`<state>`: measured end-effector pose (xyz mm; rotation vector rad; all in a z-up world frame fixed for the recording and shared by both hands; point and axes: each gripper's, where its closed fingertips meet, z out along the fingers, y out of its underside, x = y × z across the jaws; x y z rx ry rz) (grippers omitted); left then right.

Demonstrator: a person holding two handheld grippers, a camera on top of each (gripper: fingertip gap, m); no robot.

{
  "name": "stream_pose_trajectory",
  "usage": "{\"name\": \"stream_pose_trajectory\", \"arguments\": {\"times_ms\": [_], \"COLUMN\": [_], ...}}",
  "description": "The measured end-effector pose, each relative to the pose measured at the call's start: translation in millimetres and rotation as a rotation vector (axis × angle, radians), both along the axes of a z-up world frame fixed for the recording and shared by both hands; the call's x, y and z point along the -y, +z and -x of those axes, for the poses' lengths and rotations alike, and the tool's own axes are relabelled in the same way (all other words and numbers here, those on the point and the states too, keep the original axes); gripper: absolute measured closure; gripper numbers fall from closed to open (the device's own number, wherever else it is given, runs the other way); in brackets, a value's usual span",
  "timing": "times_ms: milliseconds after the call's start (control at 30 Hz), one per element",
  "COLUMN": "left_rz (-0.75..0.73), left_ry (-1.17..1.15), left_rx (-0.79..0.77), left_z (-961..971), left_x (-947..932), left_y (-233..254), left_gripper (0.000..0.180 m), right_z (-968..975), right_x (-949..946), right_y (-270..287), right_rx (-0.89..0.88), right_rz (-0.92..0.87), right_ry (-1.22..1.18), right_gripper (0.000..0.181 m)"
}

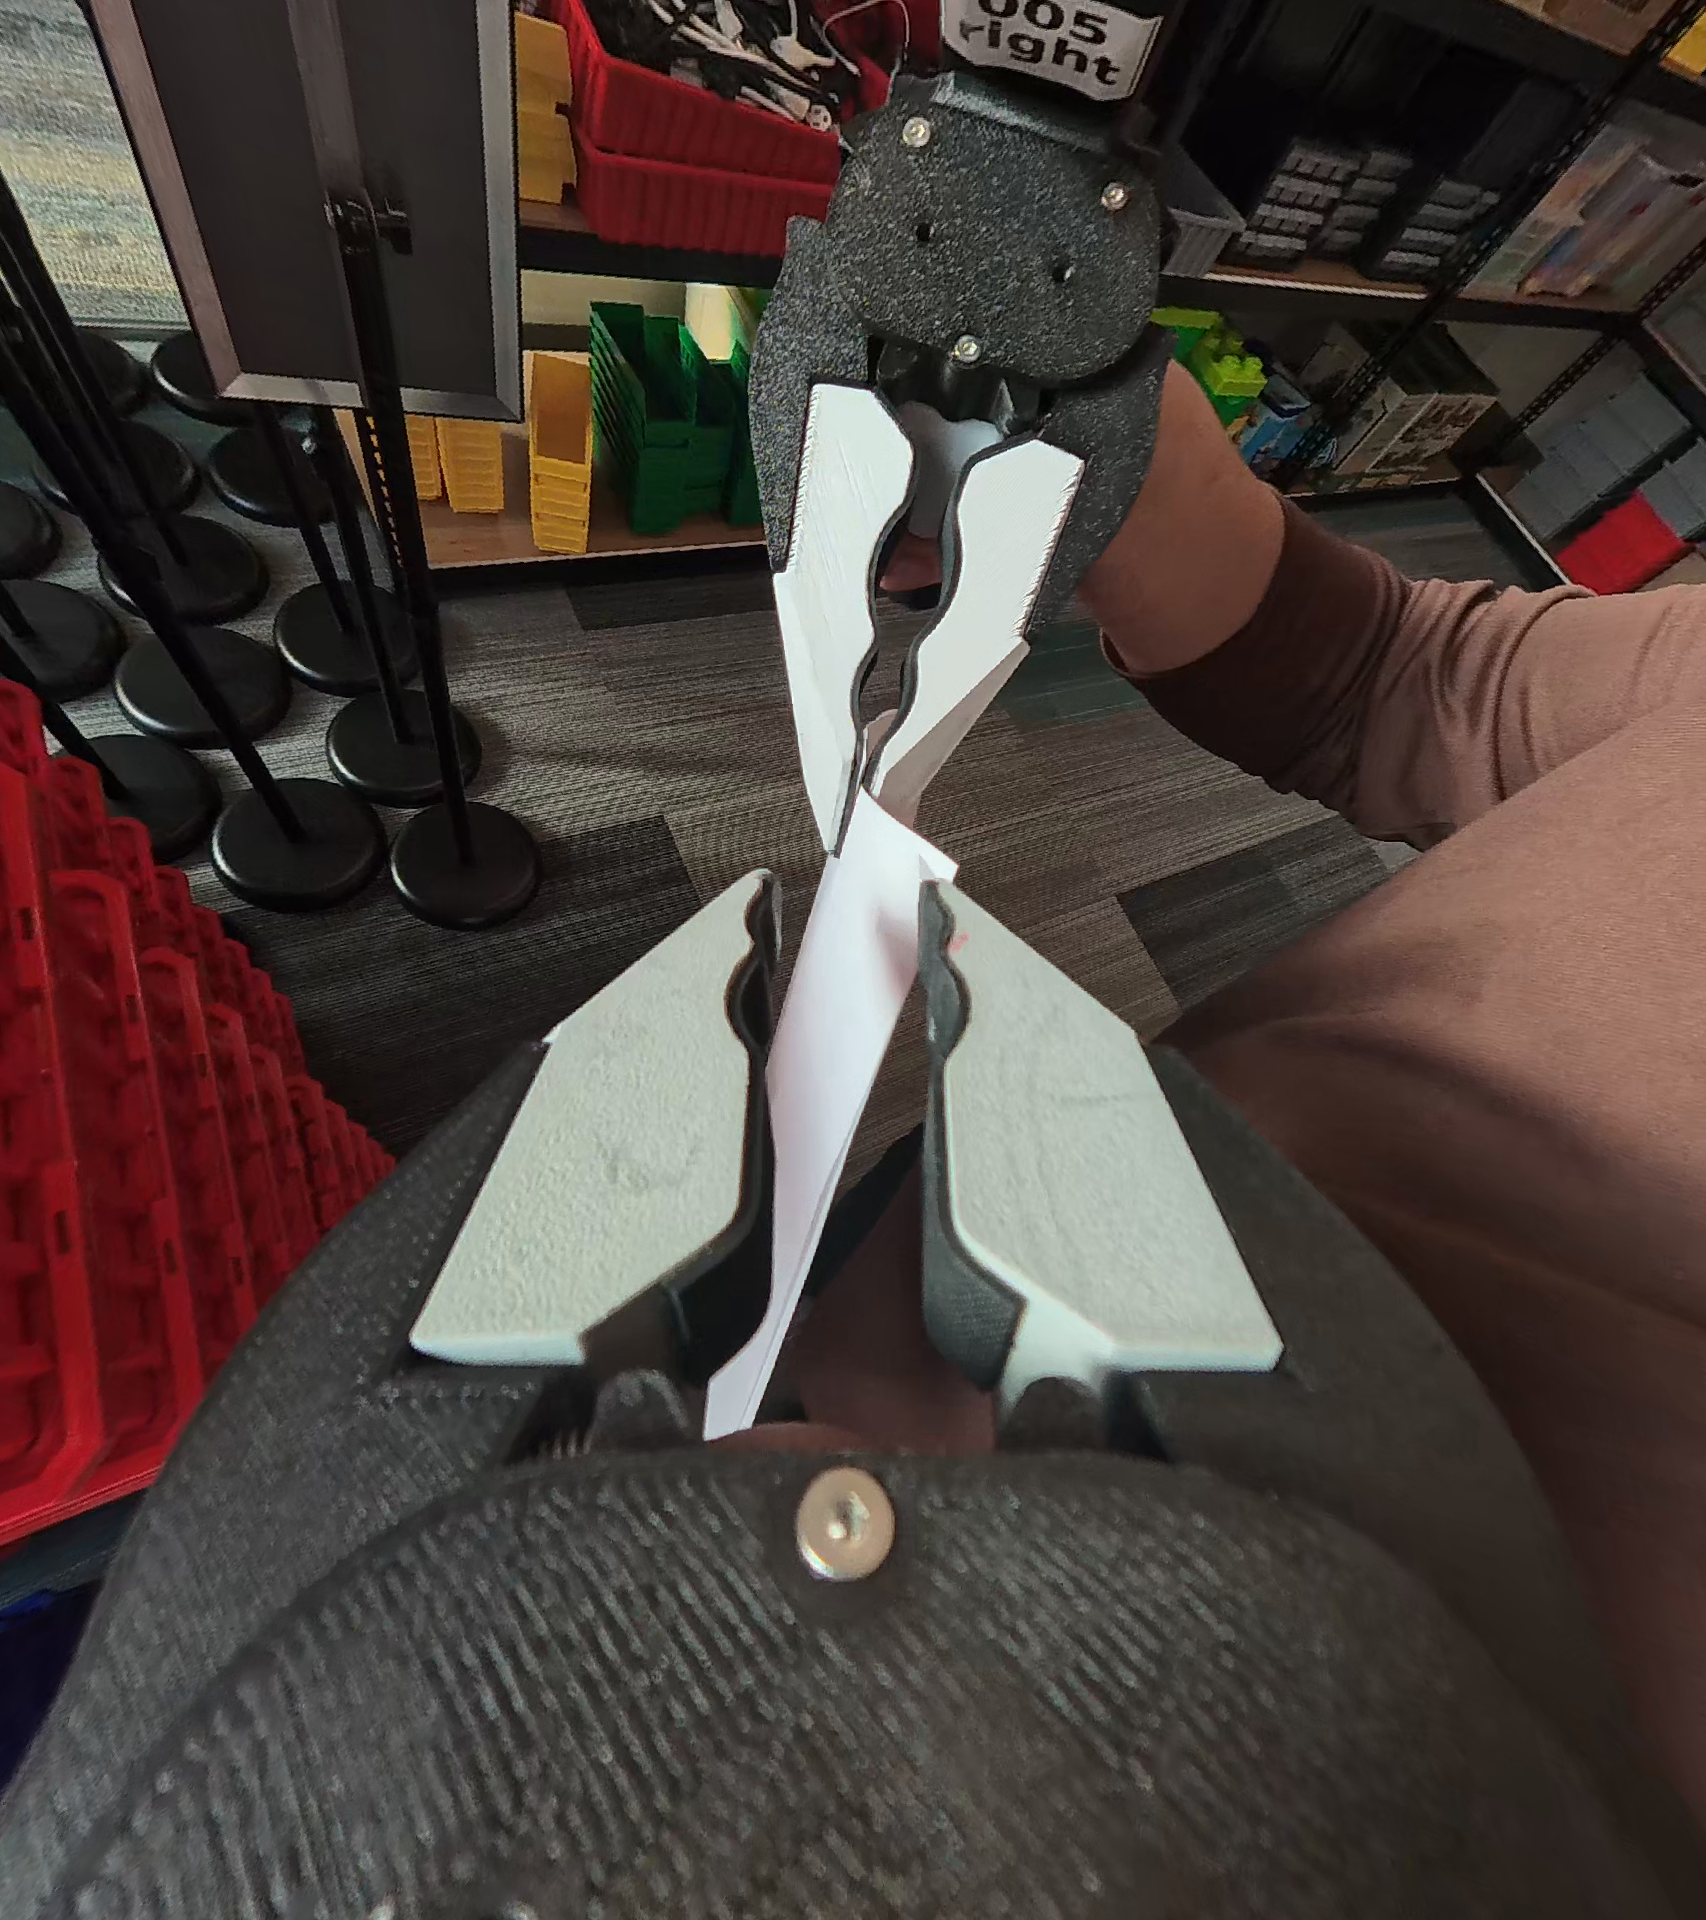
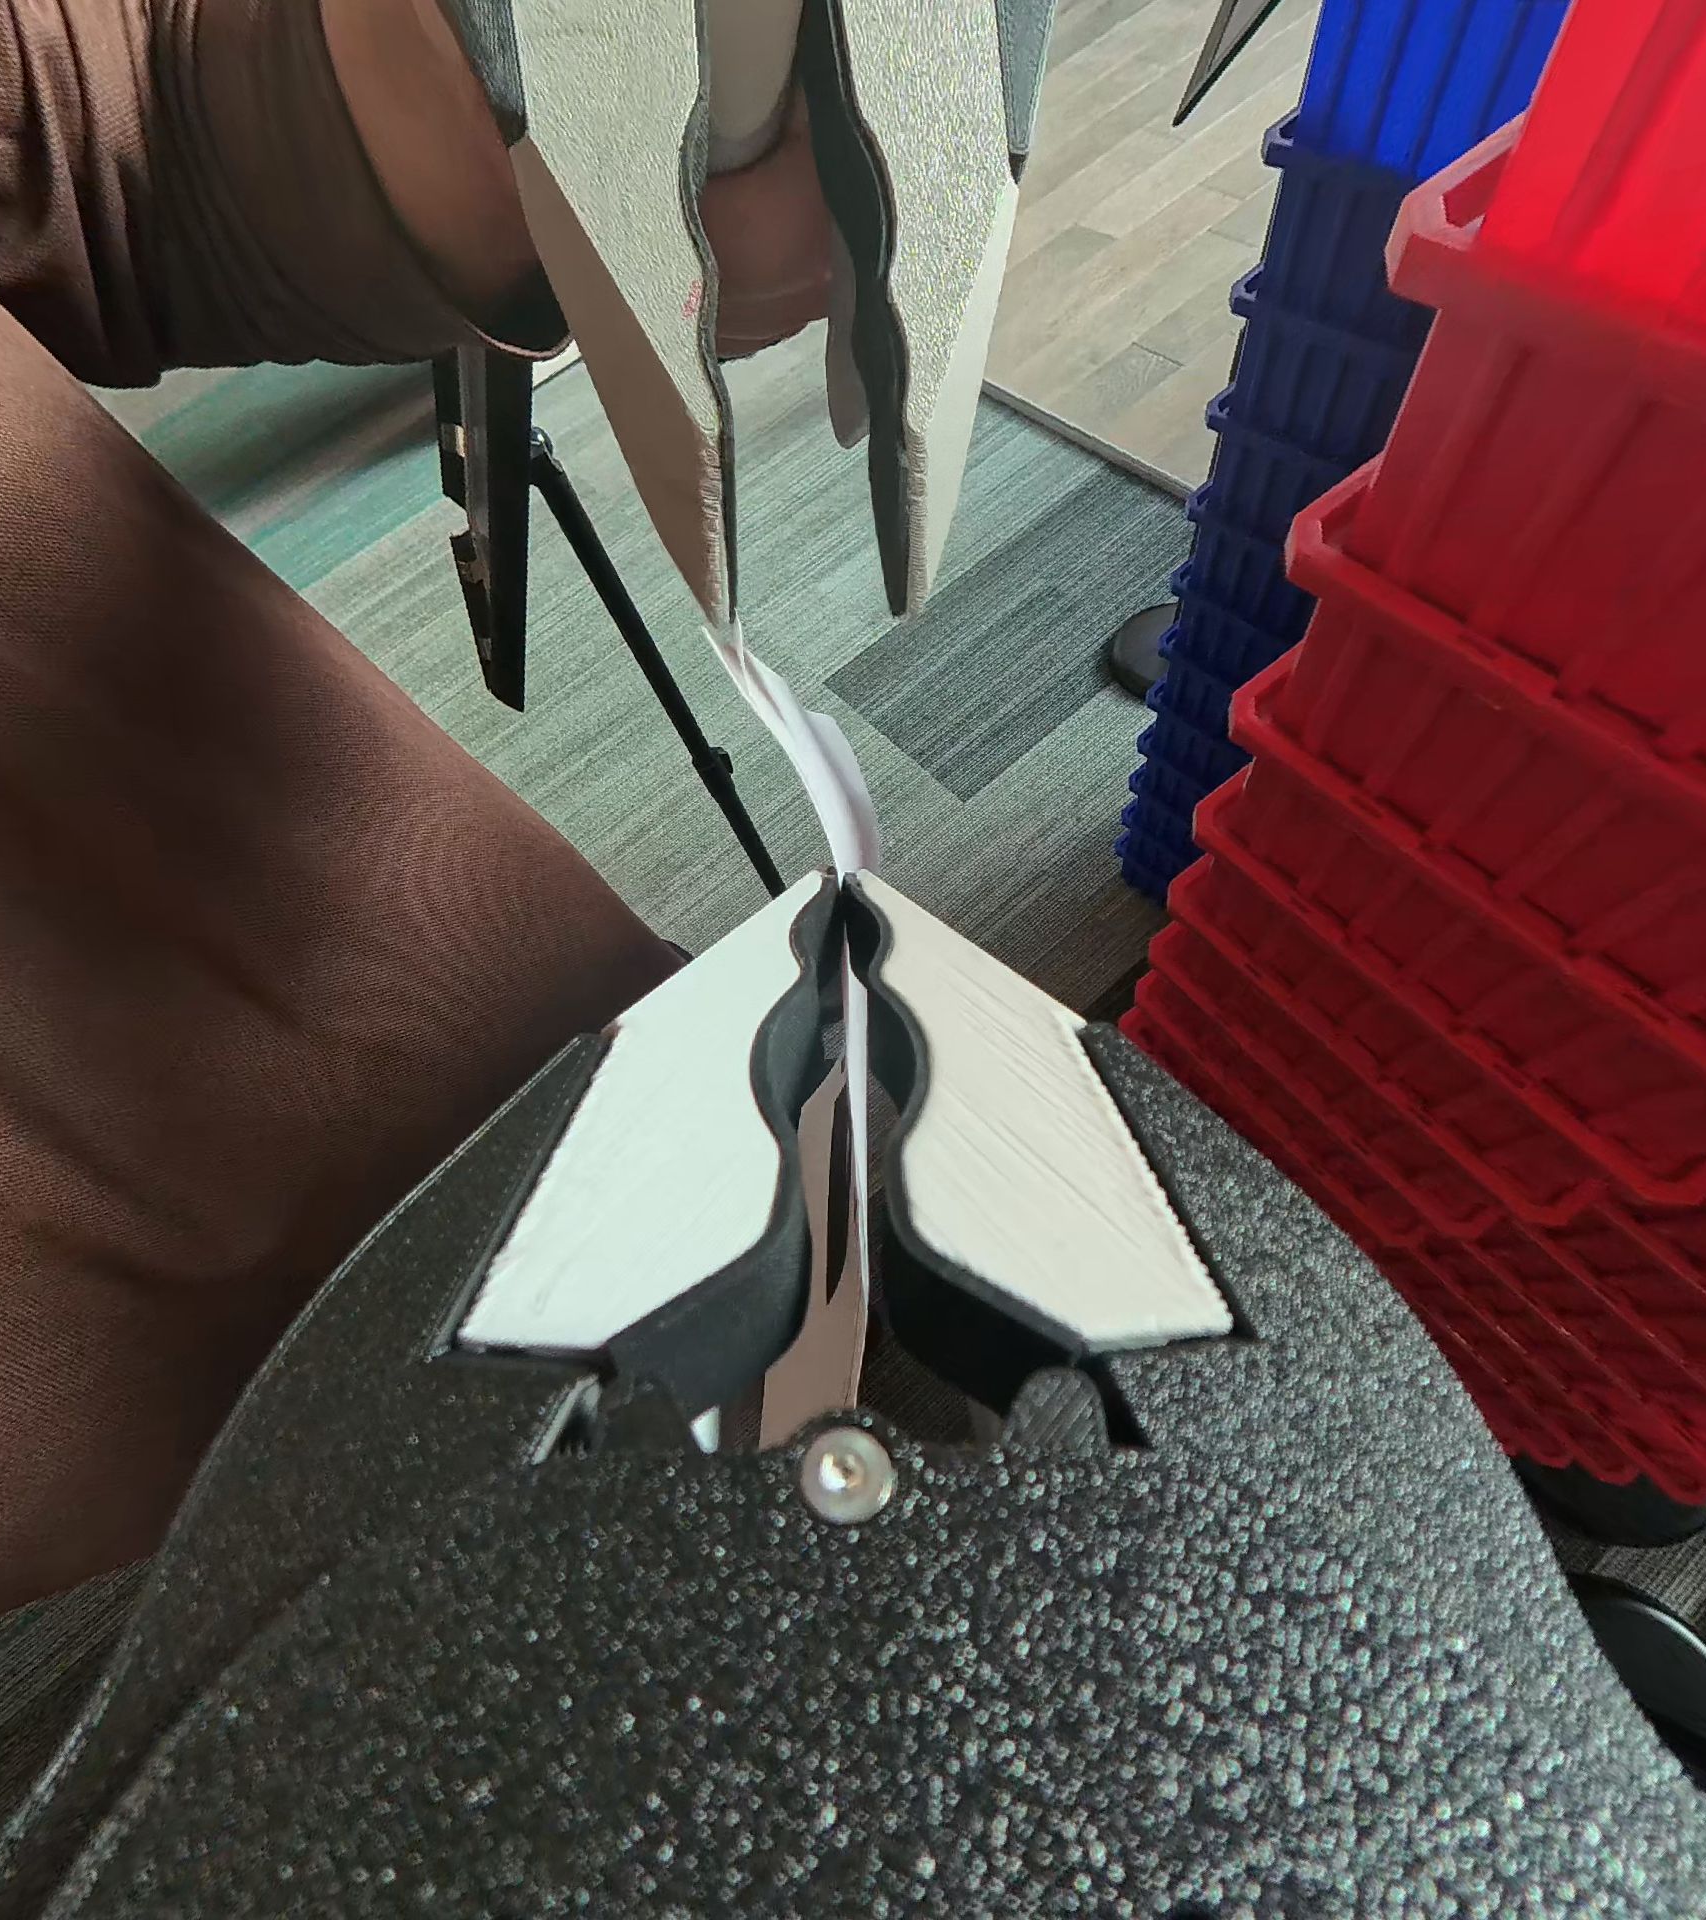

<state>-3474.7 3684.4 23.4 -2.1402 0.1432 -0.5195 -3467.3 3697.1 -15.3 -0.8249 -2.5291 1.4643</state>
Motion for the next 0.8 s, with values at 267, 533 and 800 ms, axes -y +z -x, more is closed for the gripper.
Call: {"name": "stream_pose_trajectory", "arguments": {"times_ms": [267, 533, 800], "left_rz": [-0.003, 0.016, 0.041], "left_ry": [0.029, 0.054, -0.028], "left_rx": [-0.031, -0.063, 0.164], "left_z": [-2, -4, -20], "left_x": [2, 6, 7], "left_y": [-5, -22, -44], "left_gripper": [0.155, 0.159, 0.180], "right_z": [-1, -4, 1], "right_x": [0, 1, 3], "right_y": [2, 1, -4], "right_rx": [0.005, 0.009, -0.082], "right_rz": [0.012, 0.011, -0.039], "right_ry": [-0.006, -0.004, -0.049], "right_gripper": [0.181, 0.181, 0.181]}}
